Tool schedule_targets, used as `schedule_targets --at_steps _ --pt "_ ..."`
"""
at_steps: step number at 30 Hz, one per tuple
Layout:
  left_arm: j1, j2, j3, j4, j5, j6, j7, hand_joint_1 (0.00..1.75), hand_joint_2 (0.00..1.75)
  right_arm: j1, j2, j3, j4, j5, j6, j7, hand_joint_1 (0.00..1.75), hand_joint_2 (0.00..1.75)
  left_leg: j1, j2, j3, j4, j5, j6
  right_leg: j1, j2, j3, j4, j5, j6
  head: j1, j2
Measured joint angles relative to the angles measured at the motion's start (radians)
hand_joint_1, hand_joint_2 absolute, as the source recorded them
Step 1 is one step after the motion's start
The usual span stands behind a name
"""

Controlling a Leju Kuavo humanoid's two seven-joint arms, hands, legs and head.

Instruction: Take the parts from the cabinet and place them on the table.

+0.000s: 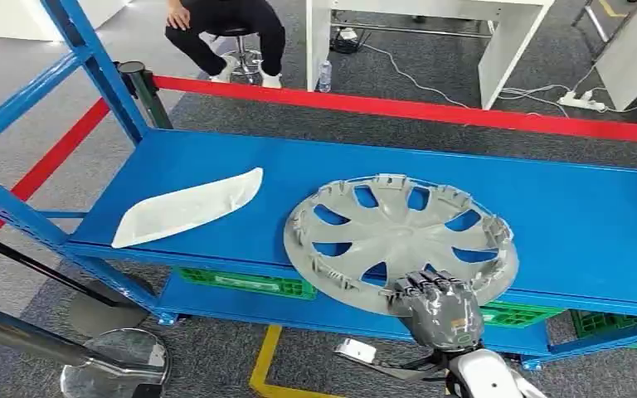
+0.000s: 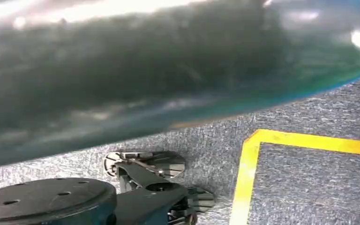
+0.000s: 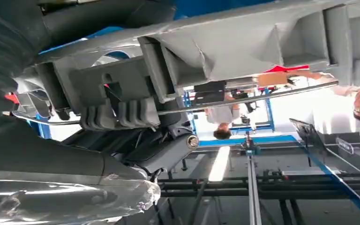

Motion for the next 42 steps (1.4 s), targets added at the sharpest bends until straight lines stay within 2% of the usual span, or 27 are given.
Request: schedule_targets --at_steps 5,10,14,17,20,26,34,42 --pt "0.0 -0.001 0.0 0.0 -0.007 0.014 -0.004 0.0 0.0 0.006 0.0 0.0 -0.01 0.0 -0.016 -0.01 1.75 1.75 0.0 0.0 0.0 0.0 0.0 0.0 0.0 0.0 0.0 0.0 0.0 0.0 0.0 0.0" --pt "0.0 -0.003 0.0 0.0 -0.032 0.022 -0.064 0.0 0.0 0.034 0.011 -0.021 -0.078 0.0 -0.054 -0.098 1.75 1.75 0.0 0.0 0.0 0.0 0.0 0.0 0.0 0.0 0.0 0.0 0.0 0.0 0.0 0.0" --pt "0.001 -0.005 0.0 0.0 -0.037 0.008 -0.069 0.0 0.0 0.068 0.054 -0.06 -0.16 -0.002 -0.054 -0.186 1.75 1.75 0.0 0.0 -0.001 0.0 0.0 0.0 0.0 0.0 -0.001 0.0 0.0 0.0 0.0 0.0" --pt "0.001 -0.005 0.0 0.0 -0.026 -0.039 -0.086 0.0 0.0 0.091 0.105 -0.086 -0.248 -0.002 -0.054 -0.266 1.75 1.75 0.0 0.0 -0.001 0.0 0.0 0.0 0.0 0.0 -0.001 0.0 0.0 0.0 -0.001 0.0" --pt "0.001 -0.005 0.005 0.0 -0.009 -0.068 -0.1 0.0 0.0 0.1 0.137 -0.089 -0.348 -0.002 -0.054 -0.298 1.75 1.75 0.0 0.0 -0.001 0.0 0.0 0.0 0.0 0.0 -0.001 0.0 0.0 0.0 0.0 0.0" --pt "0.003 -0.005 0.015 0.0 -0.035 -0.063 -0.101 0.0 0.0 0.129 0.191 -0.101 -0.53 -0.002 -0.057 -0.378 1.75 1.75 0.0 0.0 -0.001 0.0 0.0 0.0 0.0 0.0 -0.001 0.0 0.0 0.0 0.0 0.0" --pt "0.003 -0.034 -0.018 0.0 -0.129 -0.008 -0.102 0.0 0.0 0.262 0.216 -0.203 -0.736 0.007 -0.057 -0.424 1.75 1.75 -0.001 -0.001 -0.001 0.0 0.0 0.0 0.0 -0.001 0.0 -0.001 0.0 0.0 -0.001 0.0" --pt "0.001 -0.05 -0.037 0.0 -0.137 -0.01 -0.102 0.0 0.0 0.32 0.234 -0.27 -0.805 0.007 -0.057 -0.431 1.75 1.75 -0.001 0.0 0.0 0.0 -0.001 0.0 -0.001 0.0 0.0 -0.001 0.0 0.0 -0.001 0.0"
